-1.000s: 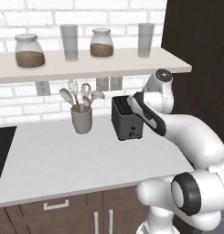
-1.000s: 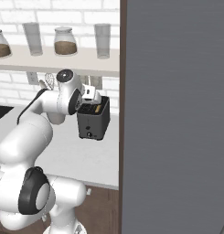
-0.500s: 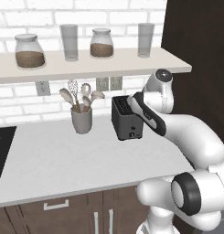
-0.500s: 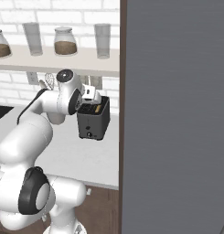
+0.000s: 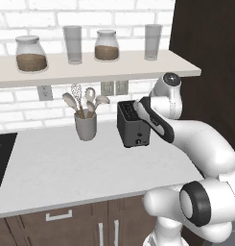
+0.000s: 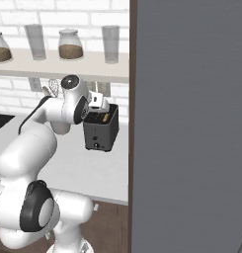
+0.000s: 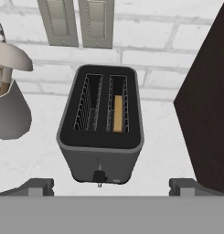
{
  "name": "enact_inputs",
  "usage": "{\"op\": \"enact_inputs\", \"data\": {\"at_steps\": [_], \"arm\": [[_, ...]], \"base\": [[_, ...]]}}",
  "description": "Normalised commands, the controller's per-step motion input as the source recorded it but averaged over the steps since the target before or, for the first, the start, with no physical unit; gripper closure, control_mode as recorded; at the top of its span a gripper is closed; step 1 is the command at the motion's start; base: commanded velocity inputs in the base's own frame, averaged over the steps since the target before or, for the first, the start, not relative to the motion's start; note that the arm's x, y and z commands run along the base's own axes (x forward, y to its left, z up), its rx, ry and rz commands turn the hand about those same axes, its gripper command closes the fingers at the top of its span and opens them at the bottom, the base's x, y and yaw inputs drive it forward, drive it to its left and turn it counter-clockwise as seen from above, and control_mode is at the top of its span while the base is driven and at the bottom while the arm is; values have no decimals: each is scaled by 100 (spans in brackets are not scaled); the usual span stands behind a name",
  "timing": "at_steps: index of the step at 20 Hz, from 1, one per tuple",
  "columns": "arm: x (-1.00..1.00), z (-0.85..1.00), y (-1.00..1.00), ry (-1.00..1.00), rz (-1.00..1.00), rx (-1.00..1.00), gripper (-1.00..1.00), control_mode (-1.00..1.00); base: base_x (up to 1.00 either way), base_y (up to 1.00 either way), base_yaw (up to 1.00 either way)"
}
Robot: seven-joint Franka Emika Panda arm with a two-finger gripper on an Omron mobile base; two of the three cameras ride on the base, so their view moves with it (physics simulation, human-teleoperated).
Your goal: Start the toaster. Once the lever pops up, take the bread to the plate on the dining counter.
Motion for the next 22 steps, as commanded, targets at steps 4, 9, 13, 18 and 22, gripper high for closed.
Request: {"op": "enact_inputs", "data": {"at_steps": [4, 9, 13, 18, 22], "arm": [[0, 0, 0, 0, 0, 0, -100, -100], [0, 0, 0, 0, 0, 0, -100, -100], [0, 0, 0, 0, 0, 0, -100, -100], [0, 0, 0, 0, 0, 0, -100, -100], [0, 0, 0, 0, 0, 0, -100, -100]], "base": [[0, 0, 0], [0, 0, 0], [0, 0, 0], [0, 0, 0], [0, 0, 0]]}}
